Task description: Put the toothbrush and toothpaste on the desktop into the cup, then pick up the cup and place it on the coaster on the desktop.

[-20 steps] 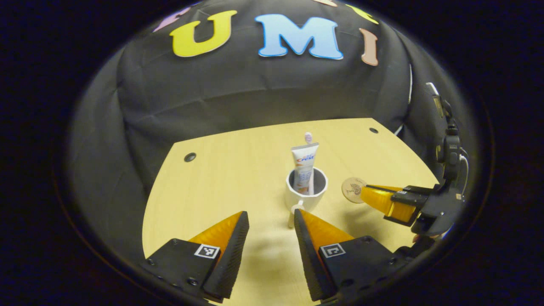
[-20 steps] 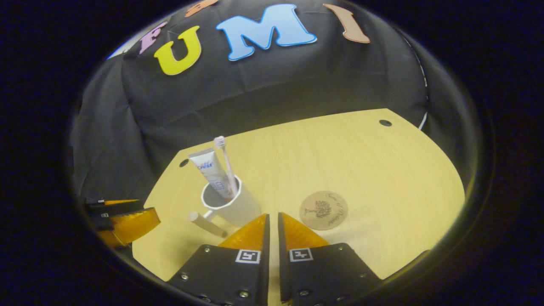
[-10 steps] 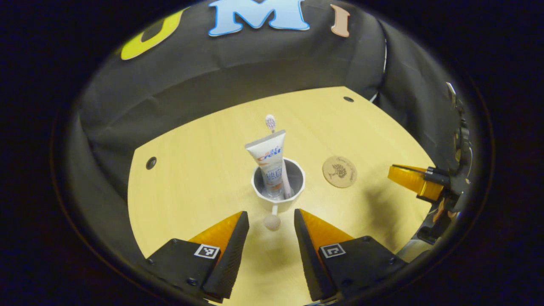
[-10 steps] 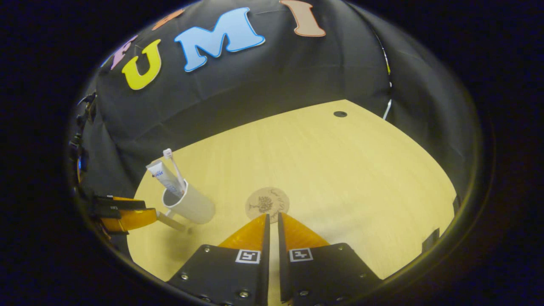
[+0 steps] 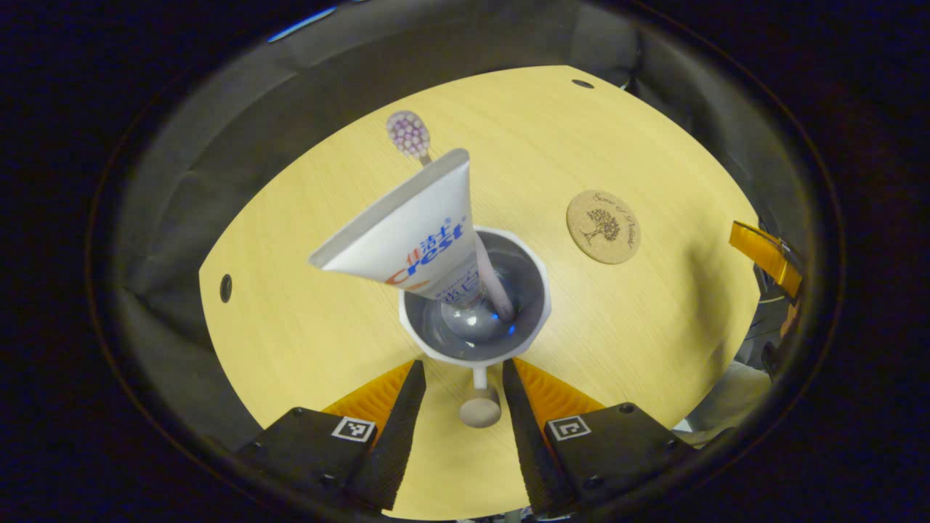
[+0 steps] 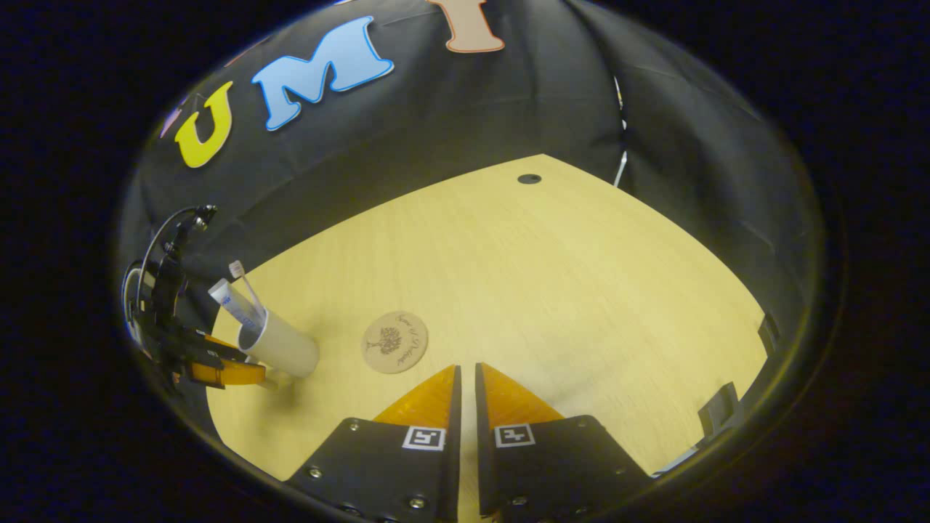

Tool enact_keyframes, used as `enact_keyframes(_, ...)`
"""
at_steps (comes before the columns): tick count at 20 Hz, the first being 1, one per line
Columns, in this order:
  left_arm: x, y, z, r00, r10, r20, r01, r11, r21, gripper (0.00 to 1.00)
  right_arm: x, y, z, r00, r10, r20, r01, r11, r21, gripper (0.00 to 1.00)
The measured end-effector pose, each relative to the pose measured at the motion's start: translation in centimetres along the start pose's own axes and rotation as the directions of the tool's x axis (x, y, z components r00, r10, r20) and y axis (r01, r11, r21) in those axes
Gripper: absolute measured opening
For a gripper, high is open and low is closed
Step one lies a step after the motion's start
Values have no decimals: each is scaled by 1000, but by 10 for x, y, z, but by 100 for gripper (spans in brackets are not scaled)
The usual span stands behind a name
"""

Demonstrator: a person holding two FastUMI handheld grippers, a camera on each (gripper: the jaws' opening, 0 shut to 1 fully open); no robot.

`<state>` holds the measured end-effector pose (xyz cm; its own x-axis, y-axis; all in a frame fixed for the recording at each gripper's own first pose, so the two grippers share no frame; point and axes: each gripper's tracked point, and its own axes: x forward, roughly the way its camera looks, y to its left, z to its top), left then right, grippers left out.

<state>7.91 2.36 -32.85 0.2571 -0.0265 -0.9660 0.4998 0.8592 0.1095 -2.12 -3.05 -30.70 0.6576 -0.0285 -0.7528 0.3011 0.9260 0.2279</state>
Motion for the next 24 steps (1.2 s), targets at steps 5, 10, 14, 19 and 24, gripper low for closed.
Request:
enact_keyframes(5,14,-2,5,1000,-19,5,19,999,-48,68,5,-29,-10,998,-46,-39,48,998,47,10)
enact_keyframes(10,32,-4,10,996,-35,79,47,987,-153,46,8,-37,-14,996,-50,-68,53,997,50,11)
enact_keyframes(14,36,-9,18,992,-21,124,44,982,-186,37,5,-34,-22,995,-33,-90,34,999,9,10)
enact_keyframes(19,29,-23,23,986,-51,161,85,974,-211,33,3,-34,-25,995,-26,-99,25,1000,-9,10)
enact_keyframes(24,16,-51,46,976,-78,203,109,983,-150,34,-1,-41,-25,994,-31,-102,33,999,18,10)
